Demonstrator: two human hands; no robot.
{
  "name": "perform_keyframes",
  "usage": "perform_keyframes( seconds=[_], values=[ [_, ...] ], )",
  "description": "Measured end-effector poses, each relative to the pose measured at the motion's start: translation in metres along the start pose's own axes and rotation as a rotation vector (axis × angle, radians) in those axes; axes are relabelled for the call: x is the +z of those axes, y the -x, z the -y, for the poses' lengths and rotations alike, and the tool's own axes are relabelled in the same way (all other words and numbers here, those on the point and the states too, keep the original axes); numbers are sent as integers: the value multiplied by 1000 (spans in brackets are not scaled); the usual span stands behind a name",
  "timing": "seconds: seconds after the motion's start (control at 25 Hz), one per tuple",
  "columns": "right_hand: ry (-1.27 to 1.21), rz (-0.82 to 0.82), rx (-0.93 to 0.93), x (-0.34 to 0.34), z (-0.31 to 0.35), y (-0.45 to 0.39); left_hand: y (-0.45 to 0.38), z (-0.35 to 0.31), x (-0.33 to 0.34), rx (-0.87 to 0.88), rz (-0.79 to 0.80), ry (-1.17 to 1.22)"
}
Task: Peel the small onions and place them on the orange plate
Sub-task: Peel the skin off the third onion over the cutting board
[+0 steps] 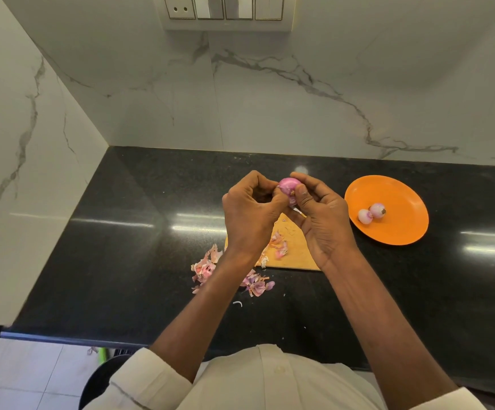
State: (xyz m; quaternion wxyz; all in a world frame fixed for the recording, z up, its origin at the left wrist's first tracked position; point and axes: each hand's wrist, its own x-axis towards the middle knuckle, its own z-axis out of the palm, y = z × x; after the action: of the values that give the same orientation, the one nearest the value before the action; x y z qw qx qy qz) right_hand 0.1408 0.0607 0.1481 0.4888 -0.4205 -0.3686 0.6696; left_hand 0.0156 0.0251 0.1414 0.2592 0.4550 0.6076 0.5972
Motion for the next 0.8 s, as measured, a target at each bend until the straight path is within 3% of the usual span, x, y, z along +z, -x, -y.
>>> perform_keyframes(
  seconds=[0.16, 0.28, 0.64, 0.8],
  values=[
    [-132, -31, 82, 2, -5, -1, -4, 2, -4, -3, -53, 1],
    [-182, -67, 88, 3, -3, -6, -9, 5, -9, -77, 14, 103],
    [-71, -57, 38, 4, -2, -4, 0, 9, -13, -179, 180, 183],
    [9, -16, 51, 1, -6, -2, 2, 6, -20, -143, 190, 114]
  ],
)
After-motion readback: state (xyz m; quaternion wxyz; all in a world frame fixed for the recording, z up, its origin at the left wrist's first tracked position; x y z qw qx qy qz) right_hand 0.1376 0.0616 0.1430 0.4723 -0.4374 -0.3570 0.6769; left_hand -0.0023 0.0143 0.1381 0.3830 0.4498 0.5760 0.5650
